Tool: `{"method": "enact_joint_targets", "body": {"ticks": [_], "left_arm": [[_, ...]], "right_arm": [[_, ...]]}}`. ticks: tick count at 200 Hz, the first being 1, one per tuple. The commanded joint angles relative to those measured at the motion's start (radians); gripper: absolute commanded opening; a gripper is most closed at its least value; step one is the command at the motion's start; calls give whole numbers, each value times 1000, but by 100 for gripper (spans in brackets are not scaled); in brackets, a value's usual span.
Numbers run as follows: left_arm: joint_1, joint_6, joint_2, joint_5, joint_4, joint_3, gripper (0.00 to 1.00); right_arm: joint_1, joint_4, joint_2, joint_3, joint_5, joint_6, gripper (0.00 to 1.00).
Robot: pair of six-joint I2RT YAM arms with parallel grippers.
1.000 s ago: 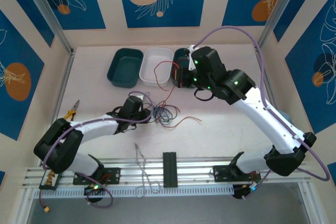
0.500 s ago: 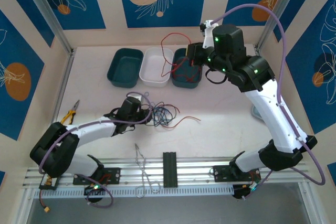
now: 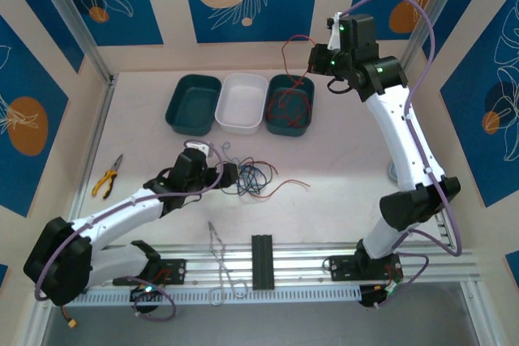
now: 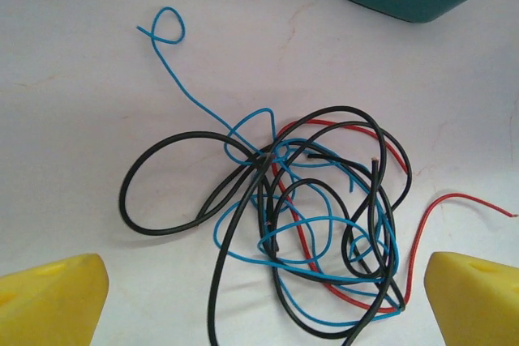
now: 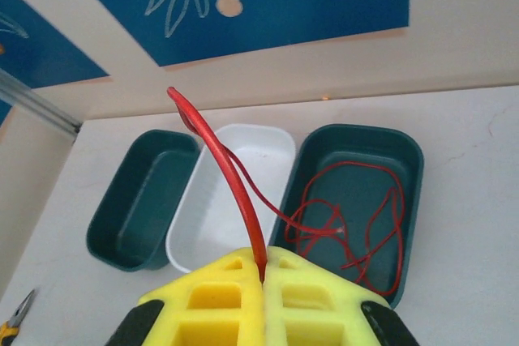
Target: Untangle the cables
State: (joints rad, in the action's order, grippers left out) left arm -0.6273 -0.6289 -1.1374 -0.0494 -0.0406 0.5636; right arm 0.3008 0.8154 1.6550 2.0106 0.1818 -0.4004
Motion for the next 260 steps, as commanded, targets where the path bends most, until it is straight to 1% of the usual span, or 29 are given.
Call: {"method": "enact_joint_targets", "body": {"ticks": [1,31,44,69,147,203,260], "left_arm": [[9,27,41,-48,-81,23,100],[9,29,76,-64,-104,21,100],[9,29,87,-69,-109,20,100],[9,30,112,-87,-126,16,100],[11,41,172,-122,-166,4,100],[11,41,172,-121,-166,1,100],[13,40,166,-120,-164,-4,100]], "right_arm": [[-41,-63,27,39,-66,10,0],[-85,-105,102,42,-83,26,0],[-94,-116,138,46,-75,32,0],[-107,-120,210,60,-95,30,0],[-94,-81,373,66,-100,57,0],[-94,-27,460,57,-124,57,0],[-77,26,553,94,-145,49,0]]}}
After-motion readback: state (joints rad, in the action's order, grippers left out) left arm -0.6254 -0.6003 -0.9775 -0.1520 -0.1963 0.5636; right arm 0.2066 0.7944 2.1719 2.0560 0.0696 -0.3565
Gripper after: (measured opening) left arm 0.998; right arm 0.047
